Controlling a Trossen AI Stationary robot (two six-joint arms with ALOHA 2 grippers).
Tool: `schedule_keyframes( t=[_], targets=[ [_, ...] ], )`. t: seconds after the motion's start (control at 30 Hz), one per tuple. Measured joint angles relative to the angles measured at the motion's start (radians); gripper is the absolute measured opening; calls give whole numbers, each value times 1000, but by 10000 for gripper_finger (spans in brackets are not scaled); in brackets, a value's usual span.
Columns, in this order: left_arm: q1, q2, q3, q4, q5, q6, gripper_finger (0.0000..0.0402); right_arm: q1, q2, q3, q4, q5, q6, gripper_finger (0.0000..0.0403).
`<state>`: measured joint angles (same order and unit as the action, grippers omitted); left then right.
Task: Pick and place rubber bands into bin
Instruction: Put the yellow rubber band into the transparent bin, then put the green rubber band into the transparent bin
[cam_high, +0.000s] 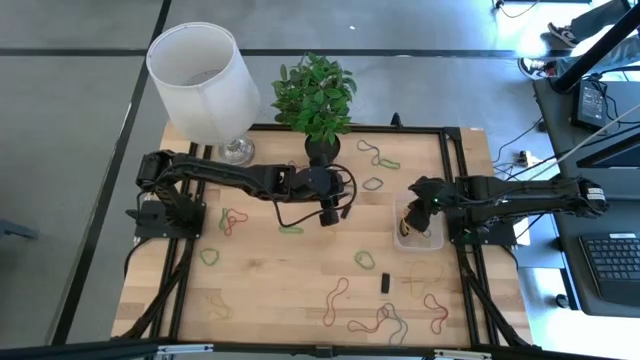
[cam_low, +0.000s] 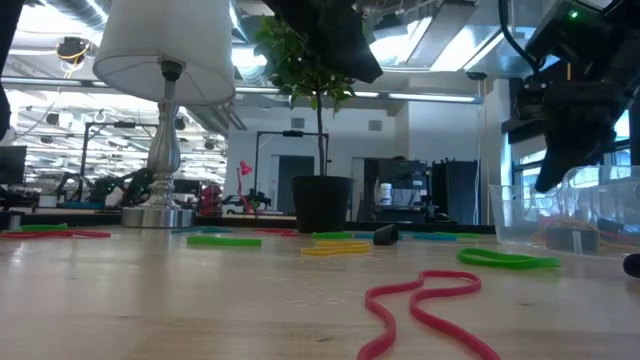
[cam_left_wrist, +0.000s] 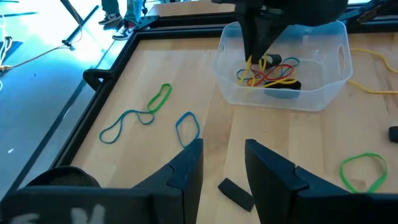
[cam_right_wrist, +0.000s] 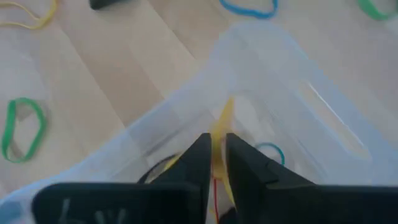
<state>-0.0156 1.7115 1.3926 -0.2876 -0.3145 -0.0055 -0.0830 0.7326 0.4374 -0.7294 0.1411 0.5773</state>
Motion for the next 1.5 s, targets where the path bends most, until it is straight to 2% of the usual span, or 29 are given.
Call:
schedule_keyframes(
  t=[0.27, 0.37, 0.47, 0.63, 0.87, 1.03, 1.23, 1.4, 1.5],
  targets=[
    [-7, 0, 0, 0, 2, 0, 113, 0, 0, 0, -13, 12, 71, 120],
    [-7, 0, 0, 0, 2, 0, 113, 0, 0, 17, -33, 58, 132, 130],
    [-7, 0, 0, 0, 2, 0, 113, 0, 0, 58, -88, 96, 152, 128],
    [-10, 0, 0, 0, 2, 0, 113, 0, 0, 145, -175, 102, 152, 111],
    [-10, 0, 0, 0, 1, 10, 113, 0, 0, 206, -170, 102, 147, 88],
    [-11, -2, 0, -17, -5, 27, 113, 0, 3, 207, -50, 102, 93, 83],
    [-12, -84, 0, -187, -42, -7, 113, 1, 31, 207, 262, 101, 5, 83],
    [-25, -160, 0, -414, -94, -157, 113, 2, 87, 208, 442, 38, -91, 84],
    [-45, -185, 0, -612, -92, -325, 113, 2, 133, 208, 477, 33, -109, 84]
  ],
)
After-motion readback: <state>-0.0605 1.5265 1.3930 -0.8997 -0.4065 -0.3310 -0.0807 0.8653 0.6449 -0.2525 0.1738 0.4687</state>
